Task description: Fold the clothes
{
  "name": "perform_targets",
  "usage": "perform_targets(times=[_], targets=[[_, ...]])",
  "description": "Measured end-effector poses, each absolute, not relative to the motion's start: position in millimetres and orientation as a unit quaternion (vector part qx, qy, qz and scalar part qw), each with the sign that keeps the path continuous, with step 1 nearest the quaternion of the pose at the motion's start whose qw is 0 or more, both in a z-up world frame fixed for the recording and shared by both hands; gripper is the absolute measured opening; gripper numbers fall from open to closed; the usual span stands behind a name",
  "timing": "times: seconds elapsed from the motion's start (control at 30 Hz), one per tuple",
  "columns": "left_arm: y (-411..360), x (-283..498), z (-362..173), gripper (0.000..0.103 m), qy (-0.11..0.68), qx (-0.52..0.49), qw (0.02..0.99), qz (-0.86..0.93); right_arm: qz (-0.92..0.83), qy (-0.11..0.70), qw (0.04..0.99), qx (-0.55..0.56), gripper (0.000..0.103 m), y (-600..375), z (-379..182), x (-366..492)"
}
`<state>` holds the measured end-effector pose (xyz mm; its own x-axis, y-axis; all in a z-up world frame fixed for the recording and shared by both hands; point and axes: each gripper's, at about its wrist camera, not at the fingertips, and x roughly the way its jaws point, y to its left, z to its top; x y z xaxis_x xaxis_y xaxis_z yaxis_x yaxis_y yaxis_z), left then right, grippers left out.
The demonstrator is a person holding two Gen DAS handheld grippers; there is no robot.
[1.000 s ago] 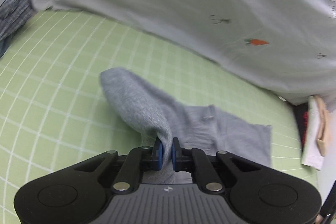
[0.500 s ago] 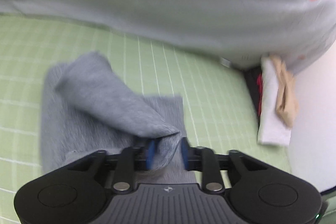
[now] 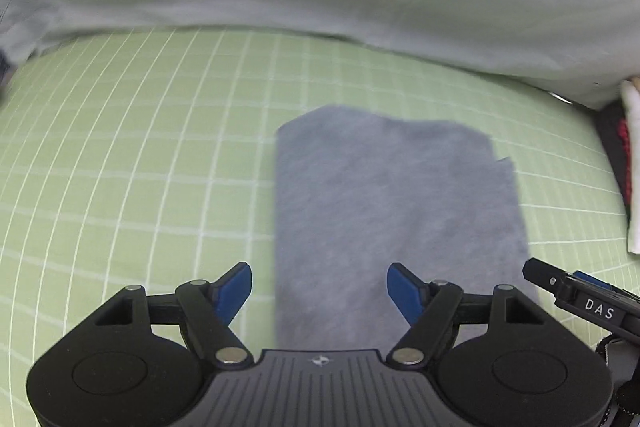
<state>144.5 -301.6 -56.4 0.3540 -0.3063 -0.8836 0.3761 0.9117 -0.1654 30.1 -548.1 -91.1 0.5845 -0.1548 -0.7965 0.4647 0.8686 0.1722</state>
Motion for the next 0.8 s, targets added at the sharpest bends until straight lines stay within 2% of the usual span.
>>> perform_targets(times=[0.07, 0.2, 0.23, 0.27, 0.3, 0.37, 0.53, 0.6, 0.63, 0.67, 0.7, 0.73, 0.77, 0.8], targets=[[-290.2, 144.9, -61.1, 0.075, 0.540, 0.024, 0.816, -0.206, -0.157, 0.422, 0.875, 0.177, 0.090, -534.8, -95.5, 38.4], [-285.2, 140.4, -61.2, 0.075, 0.538, 0.034, 0.812, -0.221, -0.127, 0.426, 0.882, 0.157, 0.080, -514.3, -102.7, 52.6], [-285.5, 139.2, -60.6, 0.075, 0.537, 0.037, 0.812, -0.225, -0.118, 0.428, 0.884, 0.148, 0.061, -511.0, -105.0, 55.4], [-285.4, 139.0, -61.0, 0.075, 0.537, 0.038, 0.811, -0.228, -0.107, 0.433, 0.885, 0.134, 0.046, -508.3, -107.1, 58.2], [-285.6, 138.8, -61.4, 0.075, 0.536, 0.039, 0.811, -0.232, -0.096, 0.437, 0.886, 0.121, 0.024, -505.5, -109.2, 61.1], [-288.7, 136.8, -60.0, 0.075, 0.532, 0.041, 0.811, -0.240, -0.081, 0.436, 0.890, 0.107, 0.006, -502.3, -109.0, 62.5], [-297.2, 128.1, -48.9, 0.075, 0.499, 0.076, 0.825, -0.254, -0.090, 0.402, 0.909, 0.057, 0.004, -495.0, -57.8, 42.1], [-298.4, 122.2, -43.2, 0.080, 0.477, 0.087, 0.835, -0.261, -0.105, 0.393, 0.911, 0.061, 0.004, -500.3, -46.6, 34.2], [-299.1, 122.3, -44.9, 0.087, 0.479, 0.083, 0.833, -0.264, -0.113, 0.388, 0.912, 0.063, 0.005, -503.0, -41.0, 30.2], [-299.8, 122.3, -46.5, 0.088, 0.481, 0.079, 0.831, -0.267, -0.121, 0.383, 0.913, 0.065, 0.005, -505.7, -35.4, 26.2], [-300.7, 122.5, -48.6, 0.088, 0.484, 0.075, 0.829, -0.270, -0.127, 0.388, 0.910, 0.070, 0.011, -509.6, -35.2, 25.4], [-303.1, 124.3, -53.7, 0.088, 0.493, 0.075, 0.823, -0.270, -0.131, 0.416, 0.896, 0.087, 0.027, -516.6, -50.2, 32.5], [-305.4, 126.1, -58.8, 0.088, 0.503, 0.074, 0.818, -0.270, -0.146, 0.433, 0.883, 0.110, 0.034, -523.2, -64.0, 35.6], [-307.7, 127.8, -63.8, 0.088, 0.512, 0.074, 0.812, -0.270, -0.155, 0.442, 0.873, 0.134, 0.035, -529.0, -75.4, 37.1]])
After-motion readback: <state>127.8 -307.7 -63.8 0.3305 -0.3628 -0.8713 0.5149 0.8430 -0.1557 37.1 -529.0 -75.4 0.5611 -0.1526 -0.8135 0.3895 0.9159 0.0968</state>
